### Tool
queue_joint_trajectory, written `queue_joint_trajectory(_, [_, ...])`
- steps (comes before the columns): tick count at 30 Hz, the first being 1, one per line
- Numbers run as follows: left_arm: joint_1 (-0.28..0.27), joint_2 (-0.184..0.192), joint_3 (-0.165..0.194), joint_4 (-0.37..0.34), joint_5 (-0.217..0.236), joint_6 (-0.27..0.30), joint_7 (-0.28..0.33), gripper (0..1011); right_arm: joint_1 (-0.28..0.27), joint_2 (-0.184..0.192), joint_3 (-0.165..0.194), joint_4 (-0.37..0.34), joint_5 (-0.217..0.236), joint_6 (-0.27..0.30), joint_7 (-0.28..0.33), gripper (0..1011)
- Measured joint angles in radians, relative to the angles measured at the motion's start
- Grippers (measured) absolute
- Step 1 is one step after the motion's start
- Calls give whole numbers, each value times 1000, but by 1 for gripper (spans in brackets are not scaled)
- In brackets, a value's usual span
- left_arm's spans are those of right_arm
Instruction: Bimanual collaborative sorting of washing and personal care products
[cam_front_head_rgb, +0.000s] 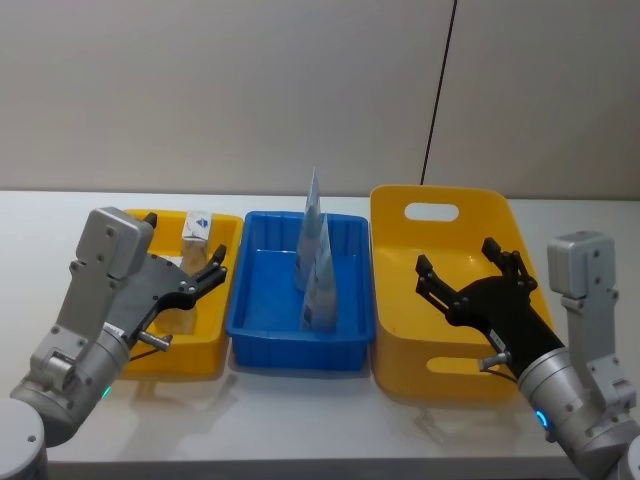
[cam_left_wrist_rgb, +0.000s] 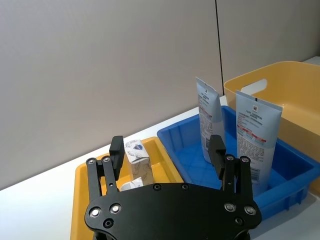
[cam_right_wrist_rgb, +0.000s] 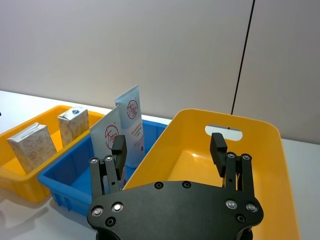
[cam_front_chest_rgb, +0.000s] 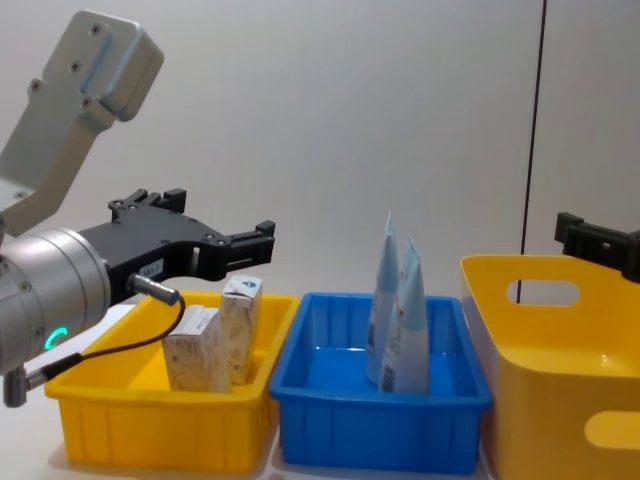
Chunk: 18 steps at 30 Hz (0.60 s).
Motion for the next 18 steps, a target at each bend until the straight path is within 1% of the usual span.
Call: queue_joint_trajectory(18, [0, 0, 0, 0, 0, 0, 0, 1001, 0, 0, 0, 0, 0, 0, 0, 1002])
